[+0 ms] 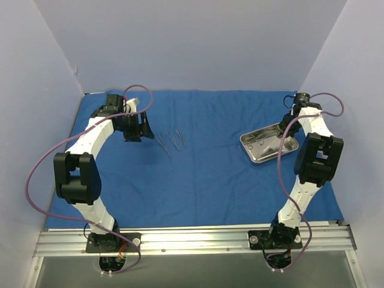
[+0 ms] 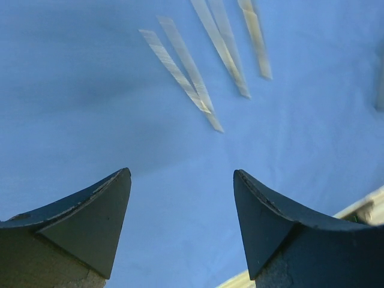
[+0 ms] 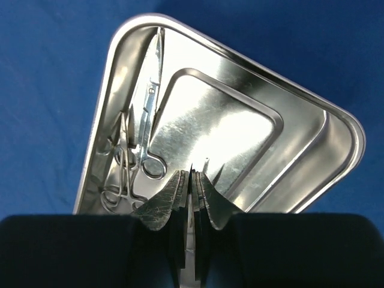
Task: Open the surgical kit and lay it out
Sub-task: Pick up the medical item from the container, then place the medical item in the surgical kit.
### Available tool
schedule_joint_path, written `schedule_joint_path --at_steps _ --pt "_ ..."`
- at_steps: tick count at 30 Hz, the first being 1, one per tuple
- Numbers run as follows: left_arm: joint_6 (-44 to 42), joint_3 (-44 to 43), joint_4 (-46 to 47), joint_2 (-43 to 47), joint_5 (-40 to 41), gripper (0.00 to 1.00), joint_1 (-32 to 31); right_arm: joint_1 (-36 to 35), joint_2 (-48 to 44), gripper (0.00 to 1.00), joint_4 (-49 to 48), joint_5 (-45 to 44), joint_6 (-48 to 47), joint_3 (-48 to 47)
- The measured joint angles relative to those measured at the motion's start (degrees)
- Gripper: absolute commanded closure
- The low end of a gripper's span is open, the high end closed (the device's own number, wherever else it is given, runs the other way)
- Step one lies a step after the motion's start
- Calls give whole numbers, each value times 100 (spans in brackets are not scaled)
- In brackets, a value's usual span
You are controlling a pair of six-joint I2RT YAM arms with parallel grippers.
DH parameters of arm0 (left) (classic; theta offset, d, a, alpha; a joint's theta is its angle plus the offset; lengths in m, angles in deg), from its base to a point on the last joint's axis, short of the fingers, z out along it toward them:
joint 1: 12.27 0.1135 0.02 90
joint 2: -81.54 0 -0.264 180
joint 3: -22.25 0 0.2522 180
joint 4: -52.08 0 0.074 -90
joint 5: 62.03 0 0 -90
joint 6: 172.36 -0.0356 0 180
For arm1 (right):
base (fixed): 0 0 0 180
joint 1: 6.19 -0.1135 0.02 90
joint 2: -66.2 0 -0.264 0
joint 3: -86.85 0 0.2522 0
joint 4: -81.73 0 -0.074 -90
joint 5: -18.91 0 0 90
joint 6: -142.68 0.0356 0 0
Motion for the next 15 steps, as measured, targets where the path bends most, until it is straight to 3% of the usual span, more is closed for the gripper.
schedule_joint_path --at_steps 7,15 --pt "35 -229 50 219 -605 22 -332 -227 -223 100 -356 238 -39 44" --pt "1016 293 1567 529 -2479 22 -455 -1296 -872 100 -1202 2181 -170 -57"
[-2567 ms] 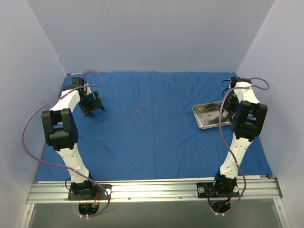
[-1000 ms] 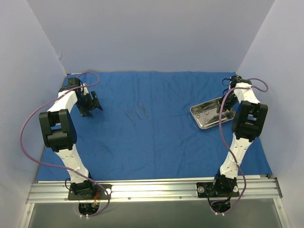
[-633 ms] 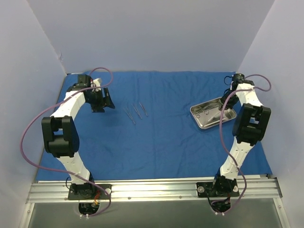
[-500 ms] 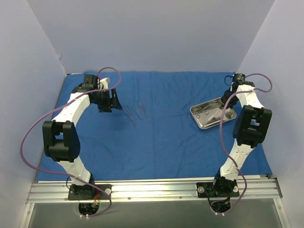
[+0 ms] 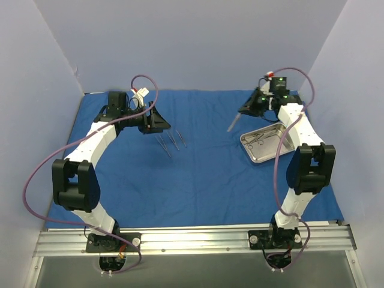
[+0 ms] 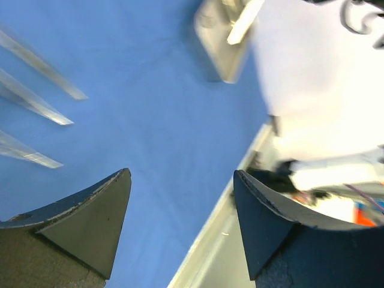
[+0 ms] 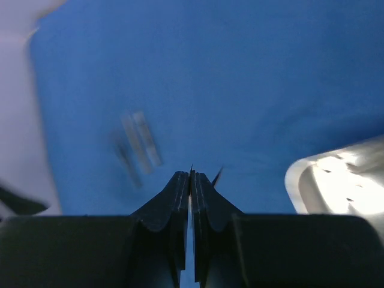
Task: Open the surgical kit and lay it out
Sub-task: Place the medical item in the surgical kit.
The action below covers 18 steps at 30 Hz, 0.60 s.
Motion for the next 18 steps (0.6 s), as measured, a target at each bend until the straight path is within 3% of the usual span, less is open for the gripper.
schedule_joint_path --at_steps 9,18 --pt "1449 874 2170 199 -1394 18 -280 -1467 -365 100 -2107 2540 767 -7" --pt "2455 1196 3624 518 -1947 18 -507 -1829 -365 100 -3904 3580 2074 46"
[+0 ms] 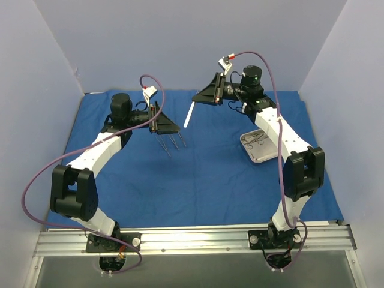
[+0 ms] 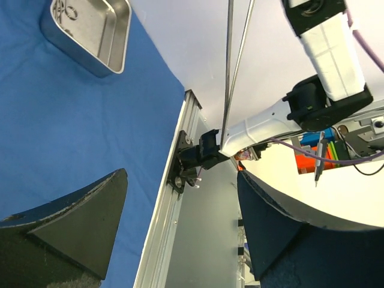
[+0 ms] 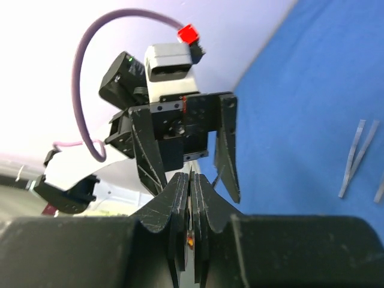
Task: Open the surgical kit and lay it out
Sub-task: Place the medical item in the surgical kit.
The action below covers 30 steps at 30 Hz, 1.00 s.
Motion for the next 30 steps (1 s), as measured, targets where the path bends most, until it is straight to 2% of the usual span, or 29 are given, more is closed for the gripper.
schedule_joint_path --at_steps 6,10,14,18,23,24,27,28,29,30 --pt "365 74 490 37 -96 18 0 -256 -2 100 -492 166 367 297" --pt "925 184 1233 35 -166 21 -26 -369 -2 100 -496 221 446 382" --pt "1322 199 1803 -22 -256 27 -116 -400 -2 100 -546 273 496 382" --pt "1578 199 2114 -155 -306 38 -170 -407 -2 100 -553 295 507 382" --pt "1838 199 2411 -317 -372 47 -184 -407 0 100 -575 299 525 382" --pt "1910 199 2492 -350 -387 50 -188 -407 0 100 -579 302 527 382" --pt "2173 199 2787 -450 -455 75 -197 -407 4 100 -579 299 516 382" --pt "2282 199 2922 -474 -472 90 -203 -407 20 100 -579 297 503 382" --pt "2398 199 3075 -492 -485 97 -208 -407 44 100 -579 297 501 382" --pt "2483 199 3239 -509 -507 98 -216 -404 70 95 -577 295 505 382"
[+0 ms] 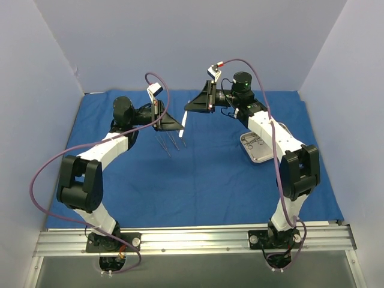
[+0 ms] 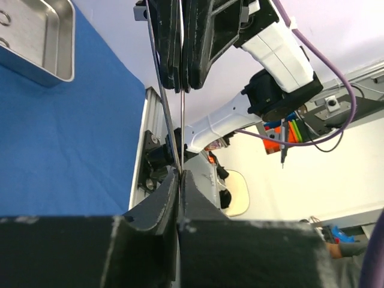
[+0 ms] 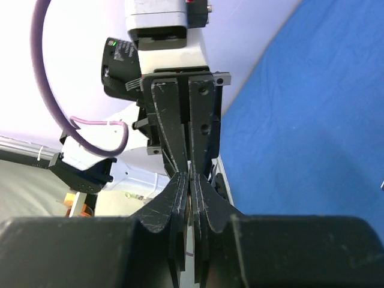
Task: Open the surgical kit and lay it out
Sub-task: Place the medical item in the surgical kit.
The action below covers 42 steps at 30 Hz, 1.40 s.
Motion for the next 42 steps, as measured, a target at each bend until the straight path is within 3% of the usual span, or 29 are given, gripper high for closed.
schedule_joint_path --at_steps 1,3,4,6,13,16,20,31,36,42 --pt "98 0 138 -17 -13 98 -4 4 22 75 0 2 9 0" --pt "269 2 293 -103 -26 98 2 2 46 54 48 2 55 -37" --pt "284 11 238 -151 26 98 24 2 55 38 155 -17 15 -109" --pt "59 55 -168 -162 219 98 81 13 111 33 710 -192 -286 -435" --pt "-2782 -387 -4229 334 2234 98 219 299 667 31 4350 -2951 -1880 -2326" --pt "-3344 -396 -5108 586 3180 98 201 507 667 32 5344 -4037 -2151 -2371" --pt "-3731 -280 -5707 774 4653 98 46 774 608 32 5928 -4771 -2341 -1978" --pt "-3355 -258 -6918 363 8218 98 -938 800 -105 33 6279 -4966 -2739 -492" --pt "-2852 -376 -7405 -66 8924 98 -1062 800 -313 33 6295 -4951 -2859 -334" --pt "-2498 -367 -7580 -214 9158 98 -1058 800 -323 33 6295 -4951 -2900 -315"
